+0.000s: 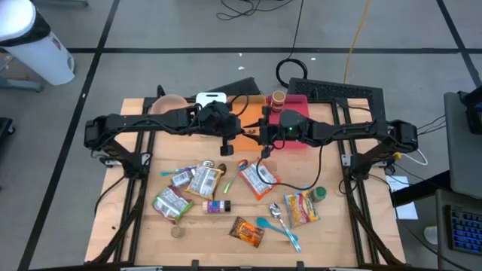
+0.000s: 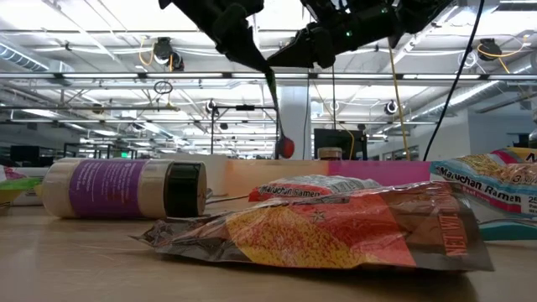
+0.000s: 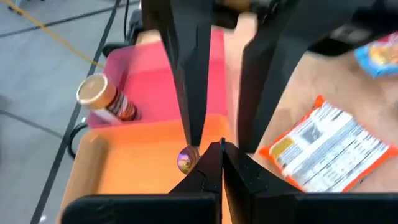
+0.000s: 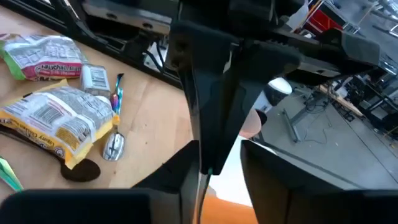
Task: Pick & Place Food Item
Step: Put the middle purple blue spoon into the white bin
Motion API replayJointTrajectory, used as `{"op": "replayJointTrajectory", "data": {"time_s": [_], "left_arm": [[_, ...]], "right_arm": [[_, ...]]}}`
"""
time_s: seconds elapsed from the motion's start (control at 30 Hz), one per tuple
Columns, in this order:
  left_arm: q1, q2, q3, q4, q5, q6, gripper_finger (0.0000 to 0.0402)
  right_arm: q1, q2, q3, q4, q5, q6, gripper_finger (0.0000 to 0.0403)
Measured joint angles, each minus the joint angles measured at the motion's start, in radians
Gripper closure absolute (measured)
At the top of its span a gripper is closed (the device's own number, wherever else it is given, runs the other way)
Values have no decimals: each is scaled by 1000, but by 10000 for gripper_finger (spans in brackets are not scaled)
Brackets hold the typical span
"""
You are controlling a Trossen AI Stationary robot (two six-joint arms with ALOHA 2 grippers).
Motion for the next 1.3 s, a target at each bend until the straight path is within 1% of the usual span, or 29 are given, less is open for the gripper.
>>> {"op": "replayJointTrajectory", "data": {"time_s": [0.17,0.37,0.47,0.6,0.77,0.93,1.0,1.17,1.3], "left_arm": [[0,0,0,-30,-31,4,401],[0,-10,0,-78,-138,25,401],[6,-41,0,-116,-178,46,401],[21,-106,1,-187,-198,60,401],[63,-189,1,-293,-203,60,401],[112,-202,0,-384,-200,53,401],[129,-202,-11,-388,-191,56,401],[178,-187,-60,-359,-106,74,401],[212,-189,-106,-319,-99,89,401]], "right_arm": [[0,0,0,0,2,0,249],[-1,0,0,-10,4,1,214],[-9,0,0,-14,4,1,204],[-34,0,-1,-26,5,11,196],[-60,0,-1,-37,0,35,196],[-73,1,-1,-42,-56,35,193],[-78,1,-10,-42,-77,35,188],[-88,2,-76,25,-76,59,176],[-97,2,-133,94,-76,99,167]]}}
